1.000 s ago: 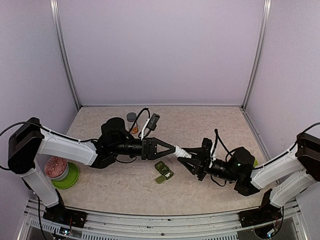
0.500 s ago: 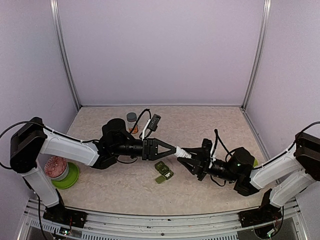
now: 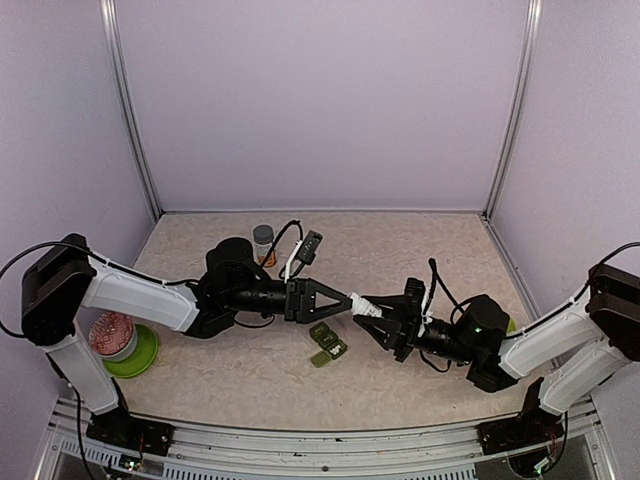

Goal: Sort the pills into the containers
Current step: Close the lid of the pill bottle.

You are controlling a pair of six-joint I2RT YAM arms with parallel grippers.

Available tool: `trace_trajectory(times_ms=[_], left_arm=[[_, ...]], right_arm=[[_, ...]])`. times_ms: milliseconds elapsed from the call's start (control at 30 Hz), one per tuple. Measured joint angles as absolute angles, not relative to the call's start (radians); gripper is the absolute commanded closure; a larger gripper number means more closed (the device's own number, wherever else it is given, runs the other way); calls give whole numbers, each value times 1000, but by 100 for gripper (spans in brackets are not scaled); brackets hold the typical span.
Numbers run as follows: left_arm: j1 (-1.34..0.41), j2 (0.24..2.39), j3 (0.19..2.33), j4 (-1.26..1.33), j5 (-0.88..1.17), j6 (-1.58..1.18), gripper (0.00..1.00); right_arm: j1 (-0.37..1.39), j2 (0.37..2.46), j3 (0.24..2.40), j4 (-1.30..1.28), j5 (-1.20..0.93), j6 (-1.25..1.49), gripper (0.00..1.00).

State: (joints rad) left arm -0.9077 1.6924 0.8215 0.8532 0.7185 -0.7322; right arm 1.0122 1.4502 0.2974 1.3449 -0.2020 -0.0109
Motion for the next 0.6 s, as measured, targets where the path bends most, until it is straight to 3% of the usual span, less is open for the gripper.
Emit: trace_trajectory(times_ms=[133,600], left_arm=[[-892,1659,817,810,700,-714,26],[-886,1577,873,501,624,-643,26]], right_arm=[[1013,1449,297,1344,-202,-11,100],[1017,1375,331,1155,-182,-156,100]])
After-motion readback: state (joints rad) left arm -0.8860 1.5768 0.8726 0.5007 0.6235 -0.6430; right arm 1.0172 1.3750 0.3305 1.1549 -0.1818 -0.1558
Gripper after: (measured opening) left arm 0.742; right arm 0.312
